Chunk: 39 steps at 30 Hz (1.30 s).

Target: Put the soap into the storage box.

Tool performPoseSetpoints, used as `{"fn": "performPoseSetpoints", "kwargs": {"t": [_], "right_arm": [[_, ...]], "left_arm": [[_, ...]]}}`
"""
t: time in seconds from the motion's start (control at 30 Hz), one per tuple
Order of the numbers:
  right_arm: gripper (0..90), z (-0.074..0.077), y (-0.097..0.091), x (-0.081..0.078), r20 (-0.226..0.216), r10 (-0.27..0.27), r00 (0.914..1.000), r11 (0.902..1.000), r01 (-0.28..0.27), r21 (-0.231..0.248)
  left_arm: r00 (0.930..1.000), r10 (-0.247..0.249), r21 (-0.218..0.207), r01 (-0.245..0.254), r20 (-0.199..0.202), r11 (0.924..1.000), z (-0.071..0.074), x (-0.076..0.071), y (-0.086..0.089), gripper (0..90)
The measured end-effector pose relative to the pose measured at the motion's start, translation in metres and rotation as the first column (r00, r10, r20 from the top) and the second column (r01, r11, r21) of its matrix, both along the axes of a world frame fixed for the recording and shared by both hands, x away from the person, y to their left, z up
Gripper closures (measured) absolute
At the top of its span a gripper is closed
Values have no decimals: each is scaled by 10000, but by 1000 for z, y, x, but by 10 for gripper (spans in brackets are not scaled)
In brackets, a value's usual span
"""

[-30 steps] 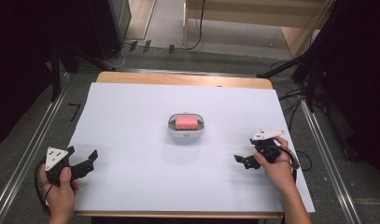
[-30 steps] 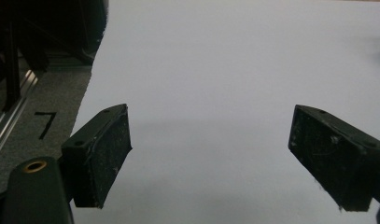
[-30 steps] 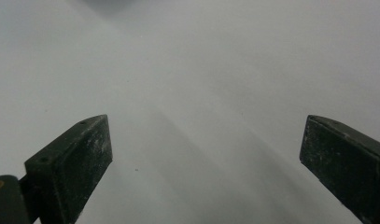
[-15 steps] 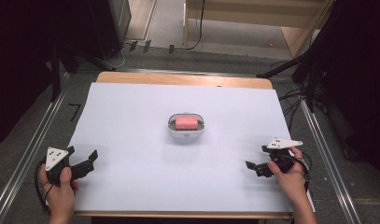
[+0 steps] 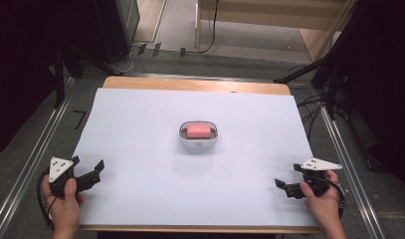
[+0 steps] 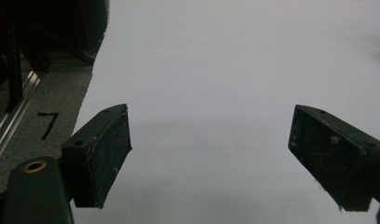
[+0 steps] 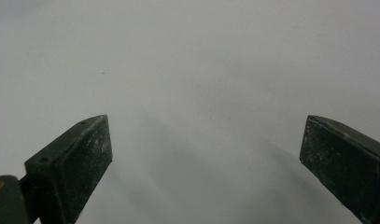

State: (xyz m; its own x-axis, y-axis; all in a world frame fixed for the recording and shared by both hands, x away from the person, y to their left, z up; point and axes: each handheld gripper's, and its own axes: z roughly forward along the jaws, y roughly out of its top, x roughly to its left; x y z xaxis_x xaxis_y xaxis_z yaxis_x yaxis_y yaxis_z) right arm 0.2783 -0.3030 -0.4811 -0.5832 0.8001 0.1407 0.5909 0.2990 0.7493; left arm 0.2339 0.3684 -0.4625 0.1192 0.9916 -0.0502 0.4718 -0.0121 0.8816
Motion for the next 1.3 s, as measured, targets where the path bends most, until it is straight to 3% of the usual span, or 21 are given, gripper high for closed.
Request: {"fn": "performPoseSetpoints", "kwargs": {"t": [0.33,0.63,0.83,0.93,1.03,1.17,1.3], "right_arm": [[25,-1,-22,-23,52,-599,9982,9980,597,211],[25,-4,-40,-35,188,-1136,9933,9926,1127,447],[25,-8,-41,-41,546,-1522,9868,9866,1485,672],[25,-10,-39,-44,852,-1717,9815,9843,1673,567],[25,-10,-43,-46,969,-1945,9761,9779,1852,969],[25,-11,-49,-45,753,-2093,9749,9693,1967,1474],[25,-11,-47,-43,646,-2054,9766,9722,1960,1277]], "left_arm": [[10000,1,4,-1,25,10000,0,0,0,135],[10000,12,14,-12,24,10000,0,0,0,135],[10000,-11,42,11,-56,10000,0,0,0,135],[10000,-46,57,46,-61,10000,0,0,0,135],[10000,-31,50,31,7,10000,0,0,0,135],[10000,-47,46,47,32,10000,0,0,0,136],[10000,-53,54,53,-2,10000,0,0,0,136]]}}
